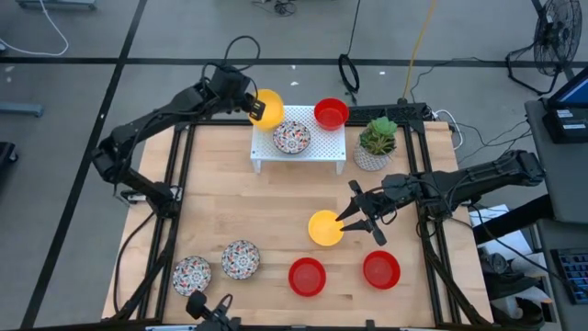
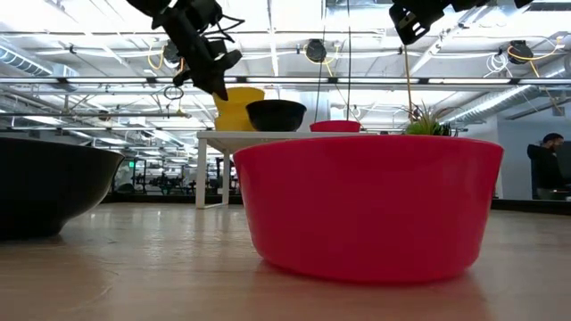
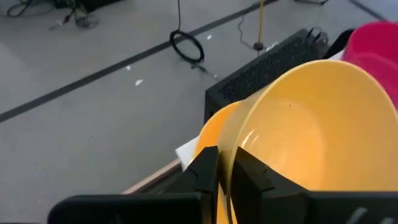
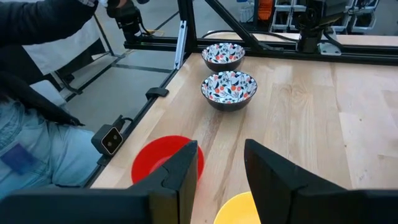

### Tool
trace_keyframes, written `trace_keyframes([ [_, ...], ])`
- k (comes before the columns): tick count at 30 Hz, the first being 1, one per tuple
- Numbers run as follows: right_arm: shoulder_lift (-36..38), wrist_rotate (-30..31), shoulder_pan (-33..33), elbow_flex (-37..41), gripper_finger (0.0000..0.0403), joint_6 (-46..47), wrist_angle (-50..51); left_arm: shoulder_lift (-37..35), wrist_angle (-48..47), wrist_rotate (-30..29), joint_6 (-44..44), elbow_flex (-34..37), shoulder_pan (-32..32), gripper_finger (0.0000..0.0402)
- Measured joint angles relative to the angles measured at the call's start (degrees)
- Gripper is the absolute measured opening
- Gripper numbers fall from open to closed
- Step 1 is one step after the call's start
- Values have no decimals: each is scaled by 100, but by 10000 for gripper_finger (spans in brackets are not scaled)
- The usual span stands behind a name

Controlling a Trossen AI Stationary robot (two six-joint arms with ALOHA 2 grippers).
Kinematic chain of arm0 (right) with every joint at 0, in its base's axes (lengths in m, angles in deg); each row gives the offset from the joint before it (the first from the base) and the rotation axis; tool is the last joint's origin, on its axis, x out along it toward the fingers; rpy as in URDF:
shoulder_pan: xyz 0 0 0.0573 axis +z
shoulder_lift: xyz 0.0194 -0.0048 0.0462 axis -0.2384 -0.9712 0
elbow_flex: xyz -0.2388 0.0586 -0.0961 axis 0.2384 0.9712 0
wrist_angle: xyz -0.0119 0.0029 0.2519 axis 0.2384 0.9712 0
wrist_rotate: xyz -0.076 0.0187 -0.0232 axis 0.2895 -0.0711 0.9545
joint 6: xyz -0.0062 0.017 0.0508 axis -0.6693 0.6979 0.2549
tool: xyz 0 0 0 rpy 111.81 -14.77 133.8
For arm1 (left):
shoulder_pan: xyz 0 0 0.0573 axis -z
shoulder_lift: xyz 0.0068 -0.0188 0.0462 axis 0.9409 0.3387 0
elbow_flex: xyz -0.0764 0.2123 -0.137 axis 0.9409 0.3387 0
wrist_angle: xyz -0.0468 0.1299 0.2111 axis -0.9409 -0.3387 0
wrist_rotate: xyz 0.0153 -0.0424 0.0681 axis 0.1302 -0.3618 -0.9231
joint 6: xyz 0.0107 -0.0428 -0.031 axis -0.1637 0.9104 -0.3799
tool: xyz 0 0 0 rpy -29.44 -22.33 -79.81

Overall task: Pick & Place Mini bowls
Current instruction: Stack the yellow bowl on the yellow bowl on the shelf, then stack the white patterned bowl on the white patterned bowl on the shelf

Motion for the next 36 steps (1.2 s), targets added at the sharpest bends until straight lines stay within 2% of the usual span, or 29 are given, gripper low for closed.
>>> trace_keyframes([
  [16,0,-3,0,0,123,155,12,629,-7,54,180,3,-37,31],
  [25,0,-7,0,0,123,155,42,507,211,107,337,3,-37,34],
  [29,0,-9,0,0,123,155,61,301,207,156,337,1,-37,59],
  [36,0,-9,0,0,123,155,82,75,50,482,254,1,20,144],
])
